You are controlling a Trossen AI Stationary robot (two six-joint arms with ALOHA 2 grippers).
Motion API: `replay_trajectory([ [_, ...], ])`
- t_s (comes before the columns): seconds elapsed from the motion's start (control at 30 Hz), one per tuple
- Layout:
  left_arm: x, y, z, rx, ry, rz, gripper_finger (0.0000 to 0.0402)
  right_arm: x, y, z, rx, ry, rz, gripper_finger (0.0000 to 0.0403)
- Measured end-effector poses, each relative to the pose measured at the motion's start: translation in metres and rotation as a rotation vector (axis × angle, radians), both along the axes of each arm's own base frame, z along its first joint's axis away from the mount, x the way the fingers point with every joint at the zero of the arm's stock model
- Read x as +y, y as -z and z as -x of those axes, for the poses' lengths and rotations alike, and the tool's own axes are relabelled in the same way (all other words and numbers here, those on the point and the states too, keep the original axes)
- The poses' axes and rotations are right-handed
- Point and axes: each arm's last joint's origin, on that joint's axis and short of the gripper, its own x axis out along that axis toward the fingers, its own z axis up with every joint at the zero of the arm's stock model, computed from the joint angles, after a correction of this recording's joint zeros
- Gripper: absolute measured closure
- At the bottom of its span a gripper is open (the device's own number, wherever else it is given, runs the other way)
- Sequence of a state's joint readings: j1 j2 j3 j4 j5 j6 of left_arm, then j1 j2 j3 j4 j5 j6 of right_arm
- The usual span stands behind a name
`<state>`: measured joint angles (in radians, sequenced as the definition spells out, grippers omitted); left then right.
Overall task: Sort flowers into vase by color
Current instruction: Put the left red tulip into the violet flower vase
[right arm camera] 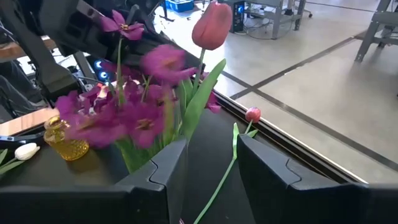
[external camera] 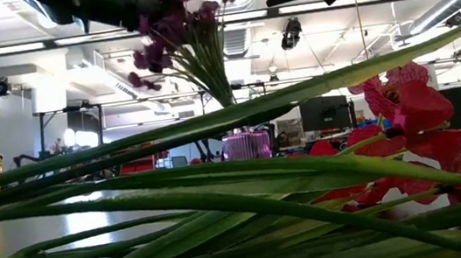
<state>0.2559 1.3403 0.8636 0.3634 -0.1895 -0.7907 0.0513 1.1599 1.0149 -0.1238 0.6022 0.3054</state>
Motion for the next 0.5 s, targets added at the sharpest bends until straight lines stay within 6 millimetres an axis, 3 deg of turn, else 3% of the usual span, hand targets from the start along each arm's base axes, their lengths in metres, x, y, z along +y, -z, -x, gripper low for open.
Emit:
replay_trajectory([
  [0.1, -0.004, -0.003, -0.002, 0.01, 0.032, -0.036, 0.0394, 0.0, 0.0, 0.0, 0.0, -0.001, 0.001, 0.0274],
  [0.4, -0.034, -0.009, -0.008, 0.07, 0.155, -0.237, 0.04, 0.0, 0.0, 0.0, 0.003, -0.008, 0.004, 0.0273],
  [0.5, -0.041, -0.009, -0.009, 0.077, 0.179, -0.259, 0.04, 0.002, 0.002, -0.003, 0.034, -0.084, 0.02, 0.0268],
])
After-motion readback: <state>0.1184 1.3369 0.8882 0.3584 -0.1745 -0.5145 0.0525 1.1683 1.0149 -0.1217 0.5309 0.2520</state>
